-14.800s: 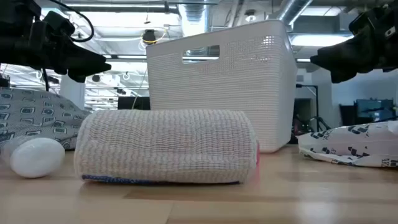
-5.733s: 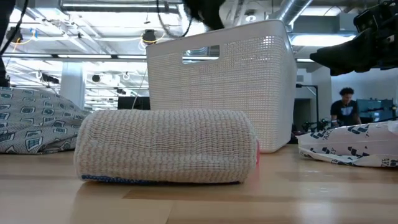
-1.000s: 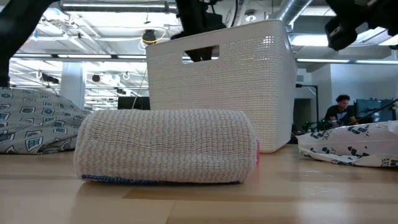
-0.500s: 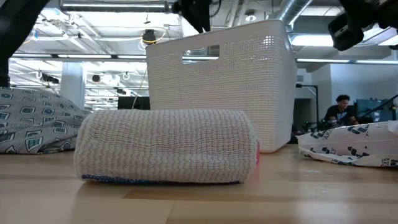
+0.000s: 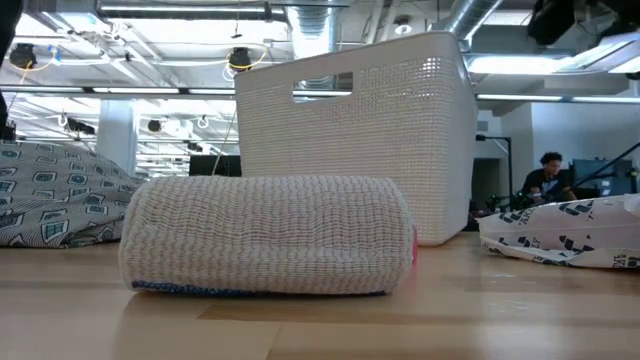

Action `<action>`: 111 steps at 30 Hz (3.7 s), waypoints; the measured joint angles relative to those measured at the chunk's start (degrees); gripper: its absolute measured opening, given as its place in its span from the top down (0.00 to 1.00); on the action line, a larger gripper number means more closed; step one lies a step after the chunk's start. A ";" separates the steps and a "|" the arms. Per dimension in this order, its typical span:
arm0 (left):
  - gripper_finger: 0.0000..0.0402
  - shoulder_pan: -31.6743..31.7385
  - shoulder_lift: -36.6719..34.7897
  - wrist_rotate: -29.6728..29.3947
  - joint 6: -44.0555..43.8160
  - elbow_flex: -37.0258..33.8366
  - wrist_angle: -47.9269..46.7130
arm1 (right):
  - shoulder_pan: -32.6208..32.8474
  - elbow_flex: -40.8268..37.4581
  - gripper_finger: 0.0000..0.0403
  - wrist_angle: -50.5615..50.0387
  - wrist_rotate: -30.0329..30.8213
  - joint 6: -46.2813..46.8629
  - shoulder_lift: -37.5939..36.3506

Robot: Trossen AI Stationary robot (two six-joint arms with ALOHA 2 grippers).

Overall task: Pick & place medical supplies in basket/bin
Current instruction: Put the white bandage into the white bin

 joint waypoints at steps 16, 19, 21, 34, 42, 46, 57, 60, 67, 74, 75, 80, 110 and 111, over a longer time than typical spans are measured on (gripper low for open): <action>0.56 -10.49 -3.86 -1.79 -6.21 0.00 0.14 | -7.52 5.78 0.68 -1.16 10.08 20.44 20.10; 0.56 -12.13 -3.86 -1.76 -6.23 0.00 0.15 | -8.30 9.09 0.68 -1.15 2.68 19.97 22.85; 0.56 -12.97 -3.86 -1.78 -6.23 0.00 0.14 | -7.45 12.89 0.68 -1.31 -2.67 15.03 24.57; 0.56 -16.74 -6.56 -3.20 -6.91 -0.04 0.19 | 6.44 55.39 0.66 -65.64 7.85 1.82 41.53; 0.56 -17.18 -8.93 -3.05 -11.37 -0.04 0.16 | 6.49 64.27 0.52 -70.33 -7.18 10.01 57.63; 0.56 -17.33 -9.21 -2.99 -12.64 0.00 0.16 | 6.37 67.39 0.45 -70.16 -6.75 10.57 64.12; 0.56 -17.93 -9.00 -2.40 -12.65 0.00 0.16 | 6.49 75.86 0.40 -70.34 -7.21 11.54 79.29; 0.56 -17.93 -9.00 -1.83 -12.46 0.00 0.16 | 6.49 77.62 0.40 -71.09 -7.69 11.60 82.63; 0.56 -17.95 -9.00 0.47 -10.13 0.00 0.16 | 5.94 80.23 0.40 -79.36 -6.76 11.85 88.78; 0.56 -17.95 -9.00 0.49 -10.14 0.00 0.16 | 5.47 80.64 0.40 -79.37 -8.29 14.64 93.23; 0.56 -17.95 -9.00 0.49 -10.14 0.00 0.18 | 5.43 80.64 0.40 -79.32 -8.29 14.70 93.82; 0.56 -17.95 -9.00 0.49 -10.13 0.00 0.16 | 5.31 80.90 0.41 -78.98 -9.00 18.79 96.04; 0.56 -17.95 -9.00 0.05 -10.67 -0.02 0.16 | 9.83 80.42 0.69 -86.29 6.07 24.22 77.80; 0.56 -17.95 -9.00 0.05 -10.67 -0.02 0.16 | 9.82 80.42 0.69 -87.33 8.36 24.90 75.96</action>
